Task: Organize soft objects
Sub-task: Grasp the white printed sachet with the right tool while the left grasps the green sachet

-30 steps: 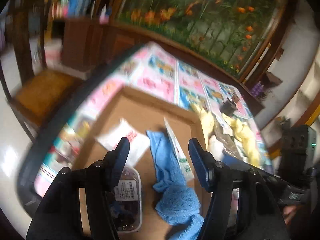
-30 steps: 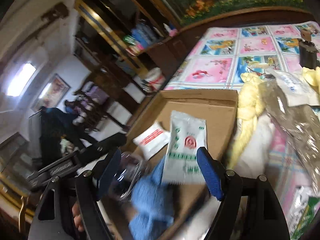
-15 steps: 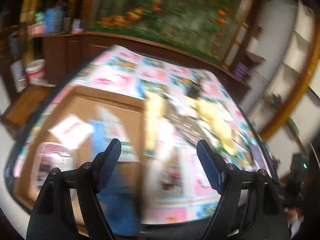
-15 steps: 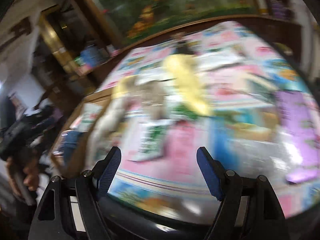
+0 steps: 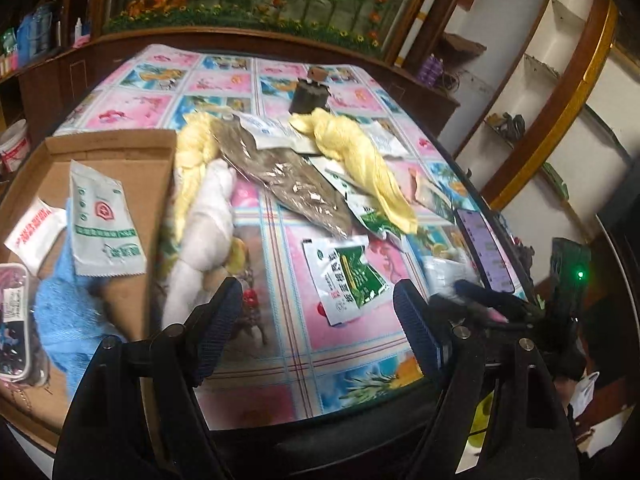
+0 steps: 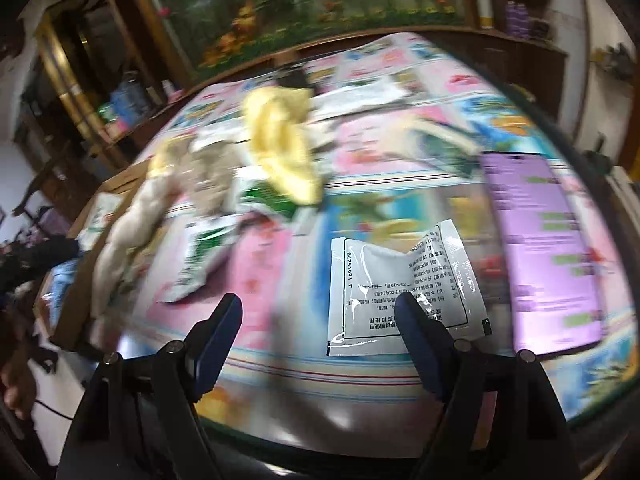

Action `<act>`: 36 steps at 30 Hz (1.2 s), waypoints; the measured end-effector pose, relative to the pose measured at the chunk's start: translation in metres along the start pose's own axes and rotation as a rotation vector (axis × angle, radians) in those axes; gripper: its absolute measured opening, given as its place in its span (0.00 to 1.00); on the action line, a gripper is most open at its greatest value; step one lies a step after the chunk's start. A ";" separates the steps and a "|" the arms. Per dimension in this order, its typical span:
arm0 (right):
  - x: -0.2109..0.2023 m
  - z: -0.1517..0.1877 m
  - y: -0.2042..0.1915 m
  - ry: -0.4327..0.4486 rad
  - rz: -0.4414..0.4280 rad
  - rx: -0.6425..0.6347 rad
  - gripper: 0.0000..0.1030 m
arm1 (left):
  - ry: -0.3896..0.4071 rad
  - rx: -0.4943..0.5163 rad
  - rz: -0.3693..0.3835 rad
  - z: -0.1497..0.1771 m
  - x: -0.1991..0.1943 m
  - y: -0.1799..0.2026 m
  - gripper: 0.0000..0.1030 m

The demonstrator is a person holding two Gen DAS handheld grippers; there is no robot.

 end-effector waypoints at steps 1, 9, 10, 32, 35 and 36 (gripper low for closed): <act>0.001 0.002 -0.006 -0.013 -0.033 -0.007 0.77 | -0.011 -0.001 0.005 0.002 0.002 0.001 0.76; -0.013 -0.016 -0.019 0.040 -0.146 0.008 0.76 | -0.092 0.026 0.041 0.008 0.032 0.015 0.76; -0.008 -0.020 -0.015 0.039 -0.125 0.005 0.76 | -0.090 0.024 0.043 0.007 0.033 0.015 0.76; 0.007 0.003 0.000 -0.052 0.040 -0.012 0.09 | -0.203 0.078 0.033 0.018 0.079 0.036 0.76; 0.002 0.005 0.006 -0.036 0.047 0.024 0.09 | -0.224 0.100 0.026 0.021 0.094 0.043 0.76; 0.001 0.005 0.008 -0.031 0.046 0.039 0.09 | -0.235 0.118 0.022 0.022 0.099 0.046 0.76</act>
Point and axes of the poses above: each gripper's, at about its wrist camera, not at the fingertips, and x roughly the way its jaws point, y to its right, z to its underside, the point moved 4 cm from there along x, roughly the way its jaws point, and after that the axes turned 14 degrees about y, right-handed, at the moved point
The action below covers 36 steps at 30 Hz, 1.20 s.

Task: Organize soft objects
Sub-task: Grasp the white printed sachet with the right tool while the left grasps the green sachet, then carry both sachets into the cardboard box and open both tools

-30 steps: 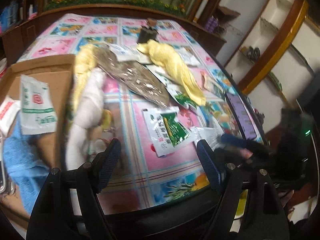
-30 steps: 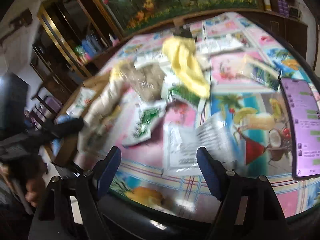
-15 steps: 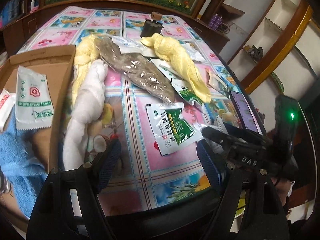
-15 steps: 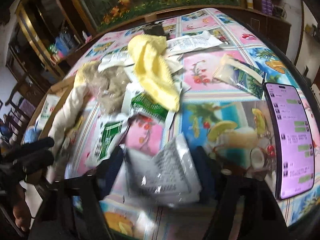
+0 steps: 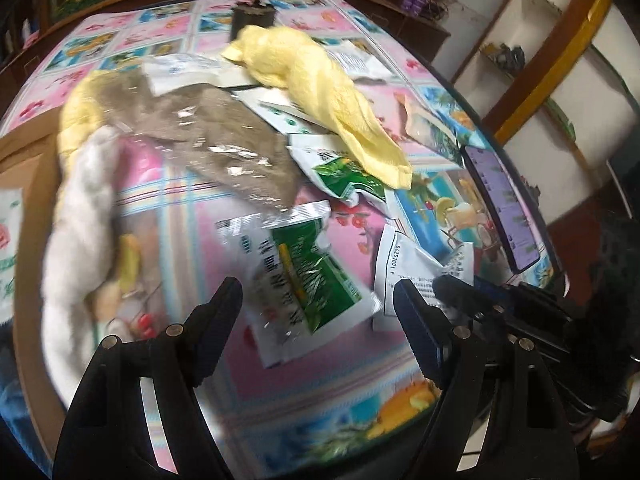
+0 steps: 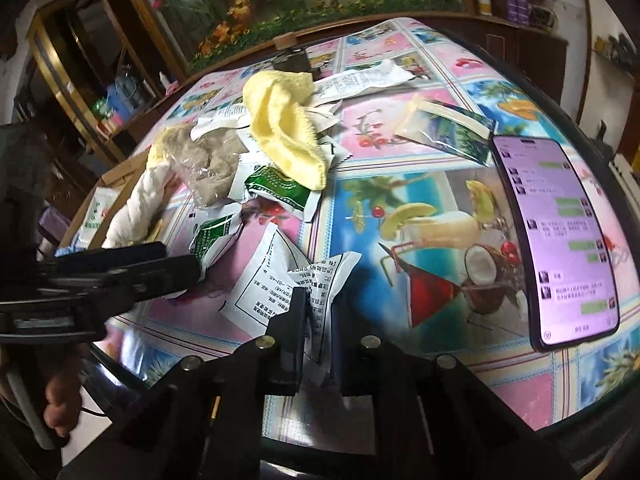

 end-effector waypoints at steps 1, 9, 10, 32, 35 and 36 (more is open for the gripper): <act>-0.001 0.000 0.000 0.002 0.001 0.005 0.09 | -0.010 0.010 -0.021 0.000 0.005 0.000 0.76; 0.001 0.000 -0.004 0.004 0.010 -0.015 0.09 | 0.039 0.122 -0.160 0.009 0.004 -0.008 0.58; 0.001 0.000 -0.005 0.004 0.011 -0.017 0.09 | 0.052 0.121 -0.163 0.012 0.001 -0.010 0.55; -0.018 -0.019 -0.052 0.090 -0.098 -0.004 0.07 | 0.240 -0.363 0.198 0.012 -0.118 -0.085 0.04; -0.018 -0.027 -0.073 0.110 -0.126 -0.022 0.07 | 0.286 -0.412 0.231 0.011 -0.142 -0.099 0.04; -0.018 -0.029 -0.080 0.113 -0.143 -0.025 0.07 | 0.305 -0.428 0.238 0.010 -0.152 -0.106 0.04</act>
Point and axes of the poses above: each gripper's, at about its wrist camera, not at the fingertips, and x roughly the way its jaws point, y to its right, z to its underside, the point moved 4 cm from there along x, roughly the way its jaws point, and after that the axes turned 14 degrees about y, right-handed, at the moved point
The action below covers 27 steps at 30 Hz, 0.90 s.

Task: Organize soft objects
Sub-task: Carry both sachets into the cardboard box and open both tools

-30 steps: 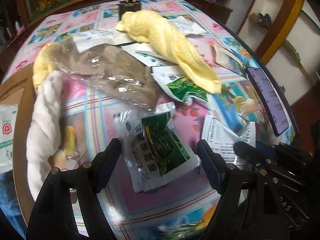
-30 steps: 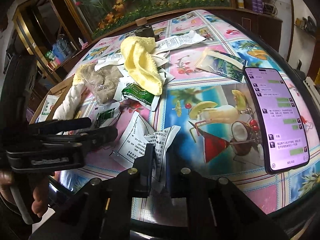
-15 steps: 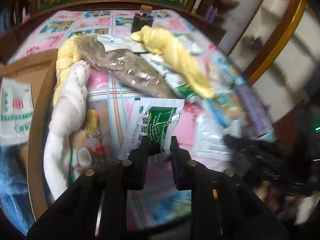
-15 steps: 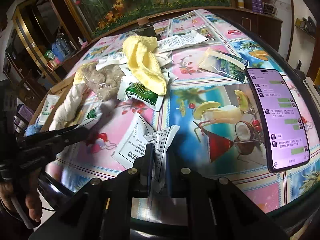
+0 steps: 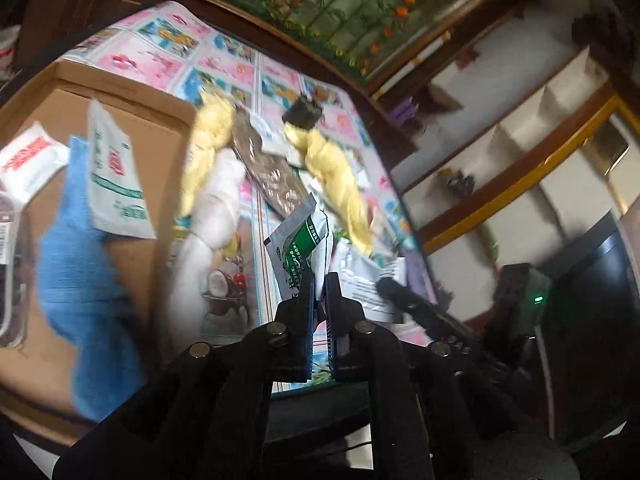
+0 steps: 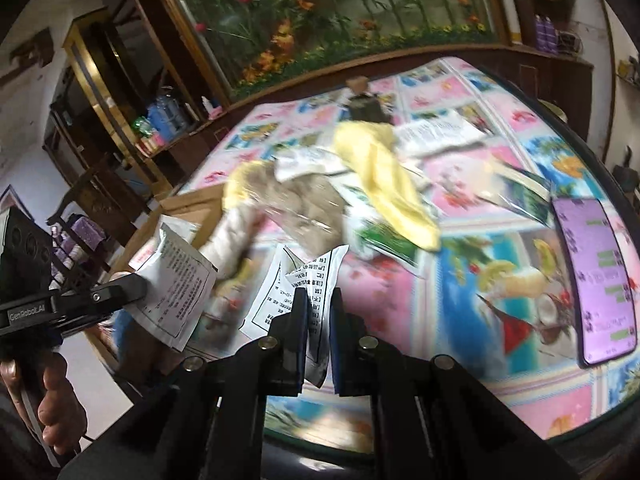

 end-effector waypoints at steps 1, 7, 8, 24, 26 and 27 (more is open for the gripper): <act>0.002 -0.002 -0.005 -0.001 -0.013 -0.002 0.07 | 0.019 -0.006 -0.001 -0.005 -0.008 -0.003 0.04; 0.032 -0.011 -0.050 -0.028 -0.122 -0.016 0.07 | 0.158 -0.016 -0.043 -0.046 -0.058 -0.027 0.04; 0.039 -0.012 -0.057 -0.040 -0.143 -0.020 0.07 | 0.179 -0.016 -0.063 -0.053 -0.065 -0.034 0.04; 0.197 -0.028 -0.156 -0.195 -0.189 -0.145 0.07 | 0.176 0.162 -0.484 -0.125 -0.029 -0.149 0.04; 0.208 -0.026 -0.156 -0.205 -0.163 -0.162 0.07 | 0.140 0.187 -0.535 -0.124 -0.015 -0.155 0.04; 0.214 -0.024 -0.158 -0.214 -0.148 -0.178 0.07 | 0.113 0.212 -0.547 -0.123 -0.006 -0.156 0.04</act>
Point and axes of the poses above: each gripper's, at about its wrist camera, not at the fingertips, and x roughly the way its jaws point, y to its right, z to its underside, the point moved 4 cm from there along x, roughly the way its jaws point, and after that the axes turned 14 degrees about y, right-handed, at the moved point
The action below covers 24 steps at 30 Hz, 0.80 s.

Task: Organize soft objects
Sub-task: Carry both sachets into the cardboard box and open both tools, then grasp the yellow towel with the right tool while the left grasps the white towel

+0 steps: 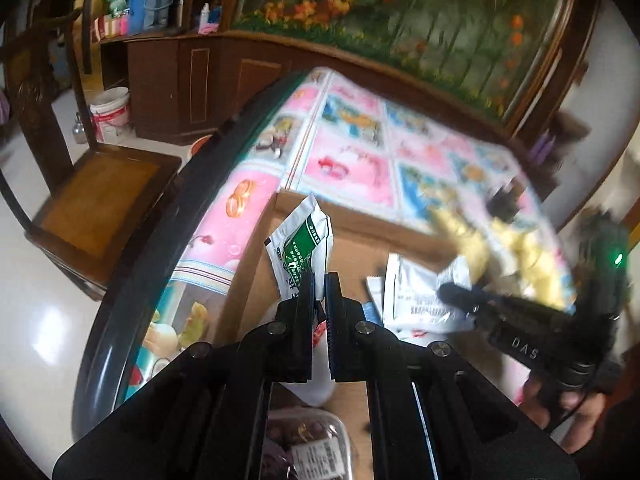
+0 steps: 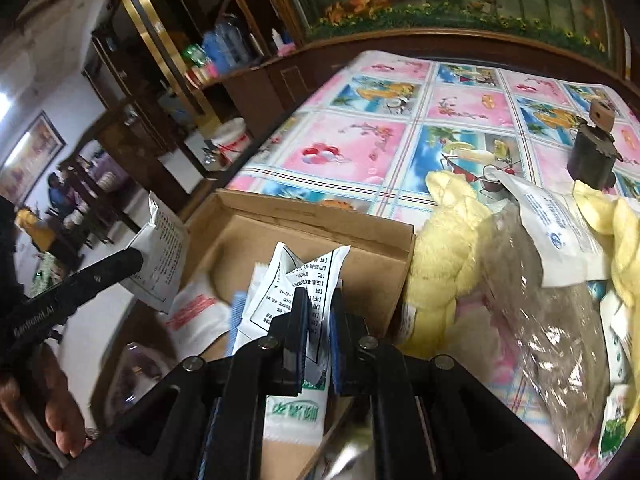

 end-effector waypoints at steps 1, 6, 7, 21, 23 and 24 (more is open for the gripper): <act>0.006 0.001 0.000 -0.012 0.014 -0.007 0.07 | -0.009 0.016 0.005 0.001 0.005 0.003 0.04; 0.013 0.000 0.005 -0.036 -0.008 0.027 0.12 | -0.096 0.062 0.006 0.010 0.029 0.009 0.12; 0.011 0.000 0.004 -0.032 -0.029 0.028 0.15 | -0.124 0.036 0.021 0.011 0.032 0.008 0.13; -0.115 0.020 0.050 0.124 -0.171 0.216 0.71 | 0.030 -0.086 0.258 0.030 -0.058 0.069 0.67; -0.126 0.035 0.063 0.117 -0.139 0.226 0.71 | -0.010 -0.028 0.303 0.042 -0.058 0.098 0.67; -0.131 0.039 0.068 0.120 -0.124 0.230 0.71 | -0.032 0.016 0.304 0.047 -0.055 0.114 0.67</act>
Point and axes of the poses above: each gripper's, at about its wrist camera, not at the fingertips, and x roughly the way its jaws point, y to its right, z to its underside, the point moved 4 cm from there along x, roughly the way its jaws point, and after that the axes turned 14 degrees about y, right-handed, at the moved point
